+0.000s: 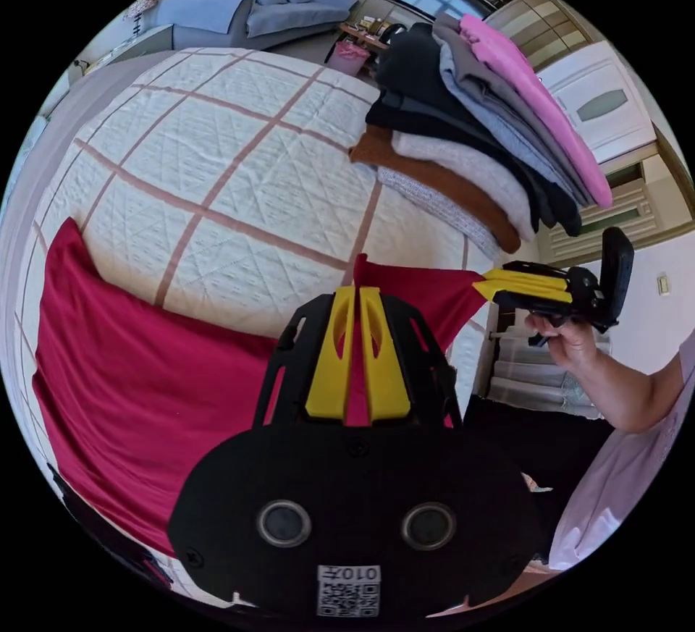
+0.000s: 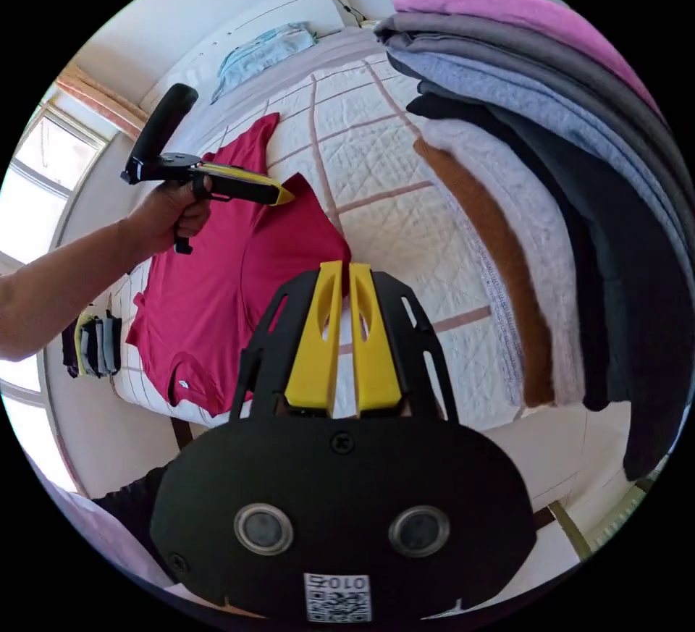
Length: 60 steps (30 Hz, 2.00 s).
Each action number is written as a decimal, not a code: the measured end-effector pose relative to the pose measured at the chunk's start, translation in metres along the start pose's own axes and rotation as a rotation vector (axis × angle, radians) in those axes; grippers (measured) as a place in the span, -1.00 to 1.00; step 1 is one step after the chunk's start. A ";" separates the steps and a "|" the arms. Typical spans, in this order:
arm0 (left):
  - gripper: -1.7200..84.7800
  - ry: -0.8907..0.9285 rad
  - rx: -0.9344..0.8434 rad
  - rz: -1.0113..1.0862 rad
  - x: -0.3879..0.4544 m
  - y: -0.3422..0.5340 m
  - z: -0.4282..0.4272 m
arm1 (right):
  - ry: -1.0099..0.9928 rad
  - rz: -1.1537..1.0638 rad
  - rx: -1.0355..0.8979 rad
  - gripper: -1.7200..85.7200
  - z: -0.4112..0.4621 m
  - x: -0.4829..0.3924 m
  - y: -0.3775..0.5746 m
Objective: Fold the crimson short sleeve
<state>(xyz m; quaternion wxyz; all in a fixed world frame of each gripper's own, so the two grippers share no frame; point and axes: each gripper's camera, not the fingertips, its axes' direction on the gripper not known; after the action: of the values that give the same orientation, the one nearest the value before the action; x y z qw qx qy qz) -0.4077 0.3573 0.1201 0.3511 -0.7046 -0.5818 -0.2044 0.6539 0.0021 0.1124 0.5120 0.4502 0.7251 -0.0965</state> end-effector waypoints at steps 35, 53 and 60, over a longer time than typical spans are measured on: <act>-0.72 0.232 0.569 -1.482 0.050 0.611 -0.063 | -0.247 0.165 -0.292 -0.81 0.189 -0.052 -0.003; -0.96 0.312 0.534 -1.447 0.043 0.649 -0.094 | -0.112 0.083 -0.413 -0.92 0.187 -0.055 -0.097; -0.96 0.295 0.527 -1.490 0.036 0.652 -0.094 | -0.098 0.011 -0.443 -0.91 0.204 -0.058 -0.123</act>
<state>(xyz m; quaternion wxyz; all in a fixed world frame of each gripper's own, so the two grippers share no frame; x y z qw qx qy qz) 0.2407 0.2632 0.0407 0.3505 0.0091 -0.8757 -0.3320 0.6990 -0.2233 0.0274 0.6335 0.3256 0.7004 0.0461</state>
